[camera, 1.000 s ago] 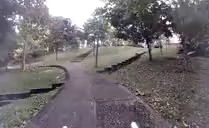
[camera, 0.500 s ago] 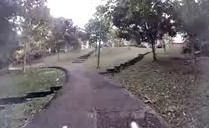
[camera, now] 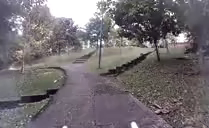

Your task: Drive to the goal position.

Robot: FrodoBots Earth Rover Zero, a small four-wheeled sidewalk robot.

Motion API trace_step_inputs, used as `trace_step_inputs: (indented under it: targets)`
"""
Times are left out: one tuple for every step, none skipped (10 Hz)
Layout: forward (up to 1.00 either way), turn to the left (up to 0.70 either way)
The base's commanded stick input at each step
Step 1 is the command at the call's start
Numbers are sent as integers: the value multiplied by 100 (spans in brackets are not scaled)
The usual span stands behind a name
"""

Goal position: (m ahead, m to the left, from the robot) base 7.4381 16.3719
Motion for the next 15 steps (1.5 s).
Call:
trace_step_inputs:
  targets:
    - [70,15]
    - [70,15]
    - [70,15]
    - [70,15]
    - [70,14]
    - [70,14]
    - [70,14]
    - [70,15]
    - [70,15]
    - [70,15]
    - [70,15]
    - [70,15]
    - [70,15]
    - [70,15]
    - [70,15]
